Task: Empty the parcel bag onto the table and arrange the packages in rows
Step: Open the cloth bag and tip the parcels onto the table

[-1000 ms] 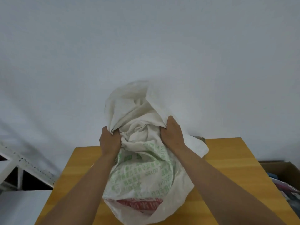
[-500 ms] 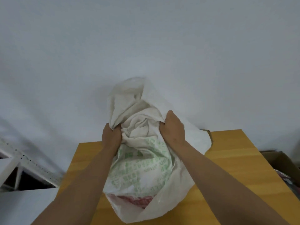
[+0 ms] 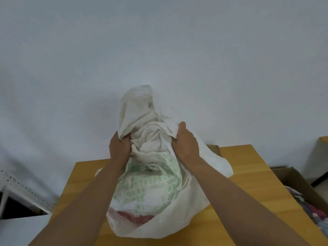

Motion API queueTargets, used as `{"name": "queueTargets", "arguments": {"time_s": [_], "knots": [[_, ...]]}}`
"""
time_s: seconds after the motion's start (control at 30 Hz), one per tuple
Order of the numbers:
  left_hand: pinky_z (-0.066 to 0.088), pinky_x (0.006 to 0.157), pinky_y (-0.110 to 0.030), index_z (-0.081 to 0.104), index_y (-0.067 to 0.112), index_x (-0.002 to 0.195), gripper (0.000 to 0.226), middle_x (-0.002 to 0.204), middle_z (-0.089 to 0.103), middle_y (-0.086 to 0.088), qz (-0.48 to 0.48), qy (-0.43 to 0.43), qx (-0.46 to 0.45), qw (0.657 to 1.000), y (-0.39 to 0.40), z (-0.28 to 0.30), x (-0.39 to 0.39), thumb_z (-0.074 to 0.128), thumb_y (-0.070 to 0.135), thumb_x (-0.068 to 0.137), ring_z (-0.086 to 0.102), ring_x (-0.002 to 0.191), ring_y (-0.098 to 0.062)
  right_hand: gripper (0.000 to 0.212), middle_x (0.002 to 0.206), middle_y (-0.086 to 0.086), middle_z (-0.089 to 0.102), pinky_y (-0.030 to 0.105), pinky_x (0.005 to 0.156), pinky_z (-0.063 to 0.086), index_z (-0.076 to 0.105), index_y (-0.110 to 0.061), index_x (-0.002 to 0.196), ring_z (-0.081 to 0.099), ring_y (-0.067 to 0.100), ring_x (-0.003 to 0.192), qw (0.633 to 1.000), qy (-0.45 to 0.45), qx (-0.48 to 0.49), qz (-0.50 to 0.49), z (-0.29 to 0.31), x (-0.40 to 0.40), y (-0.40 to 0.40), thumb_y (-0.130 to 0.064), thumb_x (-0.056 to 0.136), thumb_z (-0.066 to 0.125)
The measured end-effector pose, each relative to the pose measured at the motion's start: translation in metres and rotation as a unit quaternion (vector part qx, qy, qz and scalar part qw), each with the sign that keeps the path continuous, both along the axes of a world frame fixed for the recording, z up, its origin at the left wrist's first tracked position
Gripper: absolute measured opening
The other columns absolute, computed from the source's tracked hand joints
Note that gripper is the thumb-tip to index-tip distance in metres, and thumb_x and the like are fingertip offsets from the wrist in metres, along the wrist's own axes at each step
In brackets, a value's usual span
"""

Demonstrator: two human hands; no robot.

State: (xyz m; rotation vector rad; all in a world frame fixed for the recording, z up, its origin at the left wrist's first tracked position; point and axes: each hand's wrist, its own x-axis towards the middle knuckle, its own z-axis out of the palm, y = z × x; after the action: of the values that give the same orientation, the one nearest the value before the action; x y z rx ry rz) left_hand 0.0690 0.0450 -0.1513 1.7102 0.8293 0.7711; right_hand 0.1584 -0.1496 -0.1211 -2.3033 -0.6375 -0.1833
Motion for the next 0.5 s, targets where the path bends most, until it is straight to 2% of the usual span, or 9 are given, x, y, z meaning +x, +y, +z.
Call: {"name": "queueTargets", "arguments": {"time_s": [0.07, 0.13, 0.17, 0.23, 0.3, 0.37, 0.43, 0.5], "knots": [[0.051, 0.082, -0.04, 0.062, 0.014, 0.111, 0.03, 0.102, 0.067, -0.009, 0.007, 0.012, 0.019, 1.0, 0.004, 0.0, 0.003, 0.05, 0.032, 0.09, 0.062, 0.093, -0.028, 0.027, 0.085, 0.002, 0.059, 0.037, 0.061, 0.046, 0.041, -0.012, 0.112, 0.06, 0.026, 0.073, 0.998, -0.029, 0.044, 0.017, 0.008, -0.006, 0.001, -0.018, 0.089, 0.054], [0.05, 0.082, -0.042, 0.061, 0.013, 0.108, 0.03, 0.101, 0.066, -0.01, 0.005, 0.053, 0.032, 0.998, 0.007, 0.001, 0.006, 0.048, 0.033, 0.089, 0.061, 0.095, -0.032, 0.033, 0.088, 0.003, 0.062, 0.037, 0.061, 0.046, 0.04, -0.013, 0.119, 0.061, 0.027, 0.074, 0.999, -0.036, 0.031, 0.026, 0.008, -0.005, 0.002, -0.019, 0.089, 0.054], [0.048, 0.081, -0.04, 0.06, 0.013, 0.108, 0.028, 0.101, 0.065, -0.009, 0.008, 0.071, 0.037, 0.997, 0.007, 0.003, 0.006, 0.048, 0.032, 0.091, 0.06, 0.095, -0.032, 0.036, 0.091, 0.004, 0.063, 0.036, 0.062, 0.046, 0.039, -0.014, 0.122, 0.063, 0.029, 0.078, 1.0, -0.012, 0.003, 0.017, 0.007, -0.004, 0.003, -0.019, 0.09, 0.053], [0.046, 0.081, -0.039, 0.059, 0.014, 0.109, 0.025, 0.102, 0.063, -0.006, 0.029, 0.061, 0.051, 0.996, 0.005, 0.006, 0.006, 0.048, 0.031, 0.094, 0.058, 0.094, -0.028, 0.042, 0.101, 0.006, 0.065, 0.036, 0.067, 0.047, 0.036, -0.015, 0.13, 0.065, 0.031, 0.088, 0.999, 0.0, -0.036, 0.023, 0.008, -0.003, 0.003, -0.019, 0.091, 0.052], [0.044, 0.082, -0.037, 0.058, 0.013, 0.111, 0.026, 0.102, 0.061, -0.004, 0.057, 0.038, 0.074, 0.995, 0.006, 0.006, 0.004, 0.048, 0.031, 0.096, 0.054, 0.092, -0.023, 0.047, 0.111, 0.005, 0.064, 0.039, 0.074, 0.051, 0.037, -0.016, 0.134, 0.064, 0.03, 0.092, 0.998, -0.047, -0.007, 0.051, 0.013, -0.007, 0.005, -0.02, 0.09, 0.053], [0.039, 0.08, -0.035, 0.058, 0.01, 0.111, 0.028, 0.101, 0.06, -0.006, 0.069, 0.063, 0.092, 0.991, 0.01, 0.003, 0.003, 0.046, 0.03, 0.096, 0.055, 0.094, -0.024, 0.046, 0.115, 0.005, 0.063, 0.04, 0.074, 0.051, 0.039, -0.015, 0.134, 0.063, 0.03, 0.093, 0.993, -0.086, 0.009, 0.076, 0.017, -0.009, 0.009, -0.022, 0.09, 0.052], [0.039, 0.08, -0.035, 0.058, 0.008, 0.11, 0.028, 0.105, 0.062, -0.012, 0.078, 0.085, 0.089, 0.989, 0.011, 0.002, 0.0, 0.046, 0.03, 0.096, 0.058, 0.099, -0.031, 0.041, 0.114, 0.008, 0.062, 0.039, 0.075, 0.049, 0.039, -0.013, 0.132, 0.063, 0.032, 0.097, 0.996, -0.046, -0.035, 0.065, 0.015, -0.005, 0.013, -0.022, 0.093, 0.048], [0.039, 0.08, -0.035, 0.058, 0.007, 0.109, 0.028, 0.105, 0.062, -0.015, 0.106, 0.06, 0.099, 0.988, 0.011, 0.005, -0.004, 0.047, 0.029, 0.096, 0.057, 0.099, -0.032, 0.04, 0.114, 0.009, 0.062, 0.04, 0.078, 0.049, 0.04, -0.012, 0.132, 0.062, 0.033, 0.1, 0.996, -0.041, -0.054, 0.063, 0.015, -0.004, 0.016, -0.02, 0.093, 0.046]]}}
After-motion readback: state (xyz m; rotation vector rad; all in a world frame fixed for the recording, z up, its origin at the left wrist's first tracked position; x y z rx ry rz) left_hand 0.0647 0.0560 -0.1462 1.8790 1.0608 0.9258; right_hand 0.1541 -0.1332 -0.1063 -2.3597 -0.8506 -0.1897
